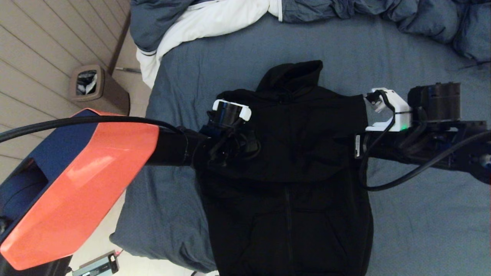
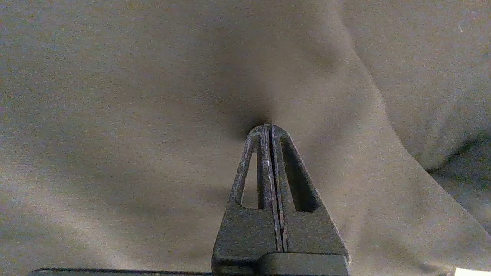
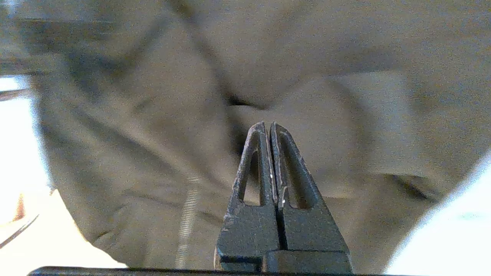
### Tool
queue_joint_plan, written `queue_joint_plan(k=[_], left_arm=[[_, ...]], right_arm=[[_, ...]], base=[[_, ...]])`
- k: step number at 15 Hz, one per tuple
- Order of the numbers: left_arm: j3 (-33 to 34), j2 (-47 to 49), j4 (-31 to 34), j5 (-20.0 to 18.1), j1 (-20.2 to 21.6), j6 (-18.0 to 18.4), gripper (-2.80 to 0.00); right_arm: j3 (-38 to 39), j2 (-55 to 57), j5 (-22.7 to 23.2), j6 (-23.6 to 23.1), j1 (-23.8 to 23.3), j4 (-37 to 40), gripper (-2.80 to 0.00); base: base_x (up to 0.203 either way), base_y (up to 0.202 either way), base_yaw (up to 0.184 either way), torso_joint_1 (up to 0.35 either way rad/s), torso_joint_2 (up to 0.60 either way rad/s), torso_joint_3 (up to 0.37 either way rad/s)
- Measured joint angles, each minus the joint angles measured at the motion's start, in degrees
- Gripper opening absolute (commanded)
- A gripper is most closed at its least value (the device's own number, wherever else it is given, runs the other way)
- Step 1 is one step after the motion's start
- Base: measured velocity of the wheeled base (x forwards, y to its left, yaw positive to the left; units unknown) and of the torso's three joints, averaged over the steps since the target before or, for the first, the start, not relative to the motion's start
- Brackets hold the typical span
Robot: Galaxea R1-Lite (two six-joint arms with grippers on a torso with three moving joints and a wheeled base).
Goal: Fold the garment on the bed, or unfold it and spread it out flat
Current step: Fold the black sweatshirt
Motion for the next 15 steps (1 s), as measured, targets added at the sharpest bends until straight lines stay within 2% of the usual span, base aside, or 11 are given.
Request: queue_joint_plan(k=[3,7,10,15], left_arm=[[-3.84,2.66,2.03,0.28,-1.78,-0.02,-2.8],[-7.25,6.02,2.95,1.33,-2.18,-0.01,-2.8],[-8.82,7.78,2.92,1.83,-0.95,0.06,-2.8],[-9.13,9.33,2.58,1.67,1.87,0.28,-2.8]], right_arm=[[3.19,-0.01,0.6,-0.04,3.06,-0.32,-2.8],[7.14,3.06,0.57,-0.12,3.63,-2.77,-2.8],[8.23,7.05,0.52,-1.31,1.26,-6.87,-2.8],[7.01,13.81,0.54,-3.92,-4.81,-7.99,-2.8]], base=[[0.0,0.0,0.0,0.0,0.0,0.0],[0.0,0.0,0.0,0.0,0.0,0.0],[0.0,0.0,0.0,0.0,0.0,0.0],[0.0,0.0,0.0,0.0,0.0,0.0]])
